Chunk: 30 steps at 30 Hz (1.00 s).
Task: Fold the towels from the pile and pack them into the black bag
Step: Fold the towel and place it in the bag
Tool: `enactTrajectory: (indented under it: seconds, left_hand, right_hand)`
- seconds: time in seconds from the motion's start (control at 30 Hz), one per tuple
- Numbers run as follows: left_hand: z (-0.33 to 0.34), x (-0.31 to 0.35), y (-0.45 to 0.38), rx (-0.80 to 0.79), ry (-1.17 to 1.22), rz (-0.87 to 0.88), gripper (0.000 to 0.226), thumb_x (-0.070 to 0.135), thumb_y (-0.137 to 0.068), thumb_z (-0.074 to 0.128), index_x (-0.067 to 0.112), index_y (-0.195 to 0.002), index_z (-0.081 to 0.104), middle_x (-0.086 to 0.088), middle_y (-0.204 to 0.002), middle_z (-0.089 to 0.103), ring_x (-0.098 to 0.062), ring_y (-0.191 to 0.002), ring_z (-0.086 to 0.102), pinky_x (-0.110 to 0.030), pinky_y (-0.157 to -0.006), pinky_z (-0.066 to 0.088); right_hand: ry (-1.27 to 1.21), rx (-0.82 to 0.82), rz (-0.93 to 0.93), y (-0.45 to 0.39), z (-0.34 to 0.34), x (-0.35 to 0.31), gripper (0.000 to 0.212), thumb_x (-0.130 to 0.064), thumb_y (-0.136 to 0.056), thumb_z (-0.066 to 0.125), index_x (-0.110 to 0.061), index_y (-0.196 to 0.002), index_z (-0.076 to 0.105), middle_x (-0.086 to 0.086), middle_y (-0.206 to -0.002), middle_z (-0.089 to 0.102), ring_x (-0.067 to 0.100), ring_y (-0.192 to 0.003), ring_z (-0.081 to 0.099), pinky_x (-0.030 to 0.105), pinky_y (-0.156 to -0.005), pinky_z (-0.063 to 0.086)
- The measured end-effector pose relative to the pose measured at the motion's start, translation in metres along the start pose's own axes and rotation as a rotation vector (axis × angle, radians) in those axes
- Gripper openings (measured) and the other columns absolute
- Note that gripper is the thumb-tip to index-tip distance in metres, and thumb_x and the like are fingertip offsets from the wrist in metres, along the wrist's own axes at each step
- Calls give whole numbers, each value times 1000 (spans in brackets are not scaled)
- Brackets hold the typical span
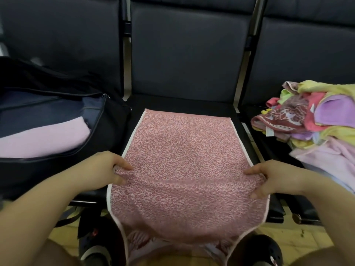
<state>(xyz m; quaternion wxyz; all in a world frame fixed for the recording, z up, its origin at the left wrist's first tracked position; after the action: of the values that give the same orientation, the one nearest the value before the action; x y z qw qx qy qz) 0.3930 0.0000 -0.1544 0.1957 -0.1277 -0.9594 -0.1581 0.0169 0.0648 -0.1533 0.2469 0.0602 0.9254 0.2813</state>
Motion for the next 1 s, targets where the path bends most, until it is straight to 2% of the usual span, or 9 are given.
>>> enactTrajectory:
  seconds: [0.17,0.27,0.4,0.47,0.57,0.67,0.77,0.87,1.0]
  left_hand:
    - [-18,5,11,132,-123,29,11,38,-78,76,33,-88,73,9,-86,68,-4,-81,59,-21,-73,43]
    - [-34,5,17,244,-67,70,15,38,-81,72,36,-69,62,7,-87,57,-6,-80,55,-23,-72,39]
    - [-52,10,28,388,323,91,15,35,-90,60,32,-77,67,8,-95,68,-11,-92,62,-25,-86,44]
    - [-40,8,28,188,709,0,28,40,-88,61,15,-85,74,-7,-91,73,-21,-86,69,-33,-84,52]
    - [-26,22,42,-193,1079,-54,80,52,-40,92,-2,-95,72,-28,-106,67,-36,-93,66,-41,-74,59]
    - [-43,23,38,-146,1239,-35,106,52,-24,94,-7,-106,63,-26,-109,64,-37,-95,61,-44,-73,56]
    - [-64,20,25,188,845,-41,55,60,-60,77,9,-80,73,-13,-85,72,-28,-79,65,-38,-77,48]
    - [-70,11,6,355,186,-147,48,49,-84,62,11,-56,63,-5,-58,62,-21,-68,60,-33,-69,45]
    - [-69,18,-8,313,210,-206,55,46,-89,58,10,-47,51,1,-38,50,-16,-44,48,-27,-53,37]
  right_hand:
    - [60,186,-107,4,-10,-4,7,-12,-78,77,-14,-84,74,7,-85,73,1,-69,60,10,-60,42]
    - [33,374,-160,19,-28,-6,14,-22,-84,72,-10,-76,71,11,-74,67,-1,-51,52,18,-57,41]
    - [-291,511,-214,34,-44,-5,20,-40,-88,62,-25,-78,69,-8,-79,70,6,-79,64,21,-70,43]
    - [-577,416,-217,33,-43,0,50,-62,-68,72,-16,-86,73,1,-88,73,14,-85,68,26,-79,48]
    - [-828,151,-217,39,-35,-6,57,-54,-51,83,-8,-84,76,14,-91,73,21,-78,71,30,-65,55]
    - [-884,156,-267,42,-44,-14,49,-49,-48,86,-14,-82,78,10,-96,74,19,-81,72,27,-60,57]
    - [-729,432,-223,33,-63,-5,43,-55,-70,69,-14,-81,75,6,-93,74,16,-84,70,33,-76,50]
    - [-244,613,-93,27,-75,-2,43,-48,-89,55,-9,-81,71,11,-89,70,23,-88,63,33,-73,41]
    - [-86,690,-61,19,-89,-5,70,-64,-84,49,4,-86,67,23,-89,67,34,-86,62,37,-71,44]
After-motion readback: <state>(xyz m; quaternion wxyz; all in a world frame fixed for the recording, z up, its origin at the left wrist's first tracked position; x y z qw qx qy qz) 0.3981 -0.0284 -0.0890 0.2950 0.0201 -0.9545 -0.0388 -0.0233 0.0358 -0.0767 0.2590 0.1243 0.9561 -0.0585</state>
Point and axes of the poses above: each hand's wrist, its own y-axis away from the middle knuckle, its own z-axis out of the palm, x = y × z, the point moved 8 cm from there along -y, towards the middle knuckle
